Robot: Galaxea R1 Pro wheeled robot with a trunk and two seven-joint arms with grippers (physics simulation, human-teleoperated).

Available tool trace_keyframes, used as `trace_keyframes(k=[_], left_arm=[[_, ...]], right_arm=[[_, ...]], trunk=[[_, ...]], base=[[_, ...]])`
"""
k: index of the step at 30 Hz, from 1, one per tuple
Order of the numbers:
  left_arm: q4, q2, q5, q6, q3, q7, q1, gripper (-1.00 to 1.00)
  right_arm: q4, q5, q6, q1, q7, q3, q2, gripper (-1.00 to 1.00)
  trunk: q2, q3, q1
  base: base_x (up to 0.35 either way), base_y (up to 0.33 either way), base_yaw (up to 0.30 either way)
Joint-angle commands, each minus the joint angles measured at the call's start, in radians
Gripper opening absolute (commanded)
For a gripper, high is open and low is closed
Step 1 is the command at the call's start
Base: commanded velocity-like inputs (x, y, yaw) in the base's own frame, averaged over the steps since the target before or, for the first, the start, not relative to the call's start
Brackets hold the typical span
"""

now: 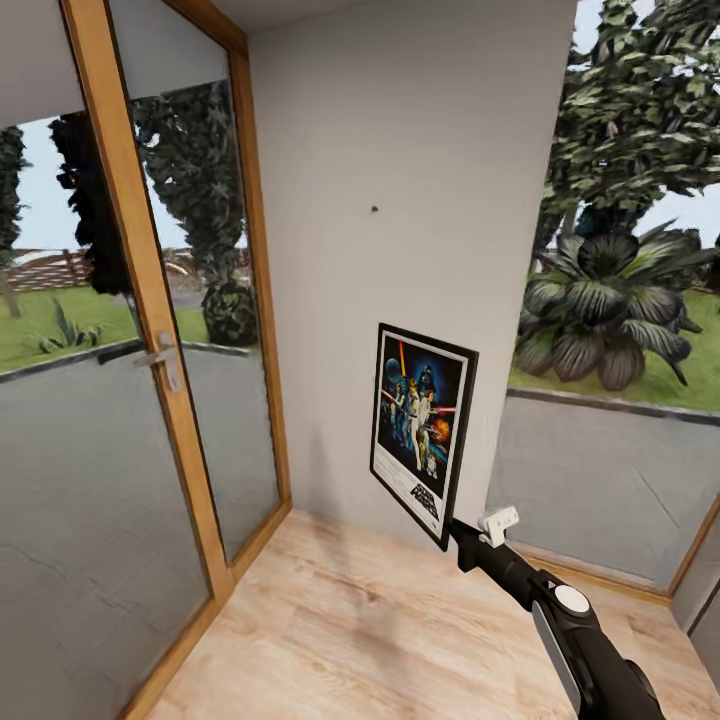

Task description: Pick up the poster from the kitchen countertop and hang it on one of the wall nails in the kitchen.

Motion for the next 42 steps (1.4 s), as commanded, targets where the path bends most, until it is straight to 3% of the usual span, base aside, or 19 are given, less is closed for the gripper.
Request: trace_keyframes(k=[1, 28, 42], left_arm=[[0.000, 0.000, 0.000, -0.002, 0.001, -0.001, 0.001, 1.00], [-0.001, 0.000, 0.000, -0.002, 0.002, -0.001, 0.001, 1.00], [0.000, 0.000, 0.000, -0.002, 0.002, 0.001, 0.001, 1.00]], right_arm=[[0.001, -0.003, 0.001, 0.000, 0.008, -0.002, 0.001, -1.00], [0.001, -0.005, 0.001, -0.001, 0.008, -0.002, 0.001, -1.00], [0.001, 0.000, 0.001, 0.000, 0.008, -0.001, 0.001, -1.00]], trunk=[[0.000, 0.001, 0.001], [0.000, 0.014, 0.001], [0.000, 0.022, 0.001]], base=[[0.134, 0.326, -0.293], [0.118, 0.327, -0.245], [0.022, 0.053, -0.230]])
